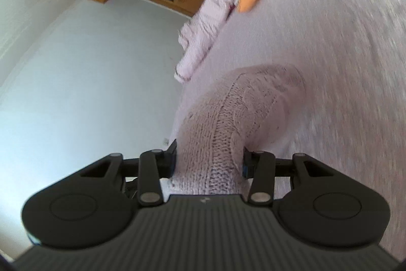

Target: Fold small clothes

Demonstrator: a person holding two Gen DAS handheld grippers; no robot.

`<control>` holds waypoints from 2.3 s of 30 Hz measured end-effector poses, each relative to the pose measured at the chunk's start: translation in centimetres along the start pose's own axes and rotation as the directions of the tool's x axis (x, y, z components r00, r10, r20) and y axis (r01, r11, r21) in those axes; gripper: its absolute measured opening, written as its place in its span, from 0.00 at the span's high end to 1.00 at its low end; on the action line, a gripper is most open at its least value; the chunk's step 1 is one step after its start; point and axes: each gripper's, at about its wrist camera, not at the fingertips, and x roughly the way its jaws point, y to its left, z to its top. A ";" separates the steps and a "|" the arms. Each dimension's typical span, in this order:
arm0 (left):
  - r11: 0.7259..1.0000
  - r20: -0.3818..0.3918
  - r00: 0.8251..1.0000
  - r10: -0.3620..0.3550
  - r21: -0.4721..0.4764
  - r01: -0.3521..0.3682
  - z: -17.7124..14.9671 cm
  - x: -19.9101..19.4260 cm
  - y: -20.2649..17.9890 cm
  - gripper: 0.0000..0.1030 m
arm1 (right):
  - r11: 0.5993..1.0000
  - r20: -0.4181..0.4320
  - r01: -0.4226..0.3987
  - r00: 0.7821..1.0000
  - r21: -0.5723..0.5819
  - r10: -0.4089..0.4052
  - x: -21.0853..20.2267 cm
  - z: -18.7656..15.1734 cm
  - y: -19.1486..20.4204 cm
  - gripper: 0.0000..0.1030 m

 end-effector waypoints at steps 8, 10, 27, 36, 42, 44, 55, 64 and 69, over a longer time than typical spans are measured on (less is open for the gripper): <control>0.986 0.135 0.989 -0.062 0.159 0.040 8.8 5.0 -4.1 0.58 | 0.987 0.104 -0.128 0.985 -0.100 0.139 3.0 10.2 1.4 0.55; 0.985 0.138 0.988 -0.074 0.165 0.051 9.2 6.5 -3.4 0.58 | 0.982 0.107 -0.147 0.981 -0.116 0.160 3.7 11.8 0.4 0.55; 0.979 -0.055 0.998 0.021 -0.203 -0.032 -4.1 12.6 9.6 0.59 | 0.966 -0.098 0.079 0.994 0.248 -0.056 4.6 3.8 -15.4 0.54; 0.977 -0.095 0.995 0.034 -0.208 -0.053 -5.9 11.5 7.8 0.59 | 0.960 -0.123 0.058 0.992 0.274 -0.025 1.9 3.3 -15.9 0.54; 0.978 -0.093 0.993 0.066 -0.193 -0.083 -7.5 10.1 7.1 0.59 | 0.963 -0.167 0.064 0.986 0.262 -0.020 0.8 2.8 -15.9 0.54; 0.980 -0.087 0.994 0.073 -0.177 -0.087 -7.5 9.6 6.5 0.59 | 0.967 -0.180 0.062 0.984 0.247 -0.017 0.5 2.6 -15.4 0.54; 0.986 -0.120 0.986 0.112 -0.108 -0.125 -10.0 9.2 6.0 0.56 | 0.964 -0.216 0.104 0.975 0.243 -0.050 -0.1 1.2 -15.7 0.53; 0.986 -0.100 0.982 0.159 -0.025 -0.163 -10.4 9.4 5.1 0.45 | 0.973 -0.197 0.102 0.978 0.205 -0.061 -1.1 -0.1 -15.6 0.52; 0.983 -0.087 0.980 0.179 -0.035 -0.182 -10.7 8.4 4.9 0.42 | 0.972 -0.189 0.145 0.976 0.186 -0.110 -2.5 -0.4 -15.2 0.47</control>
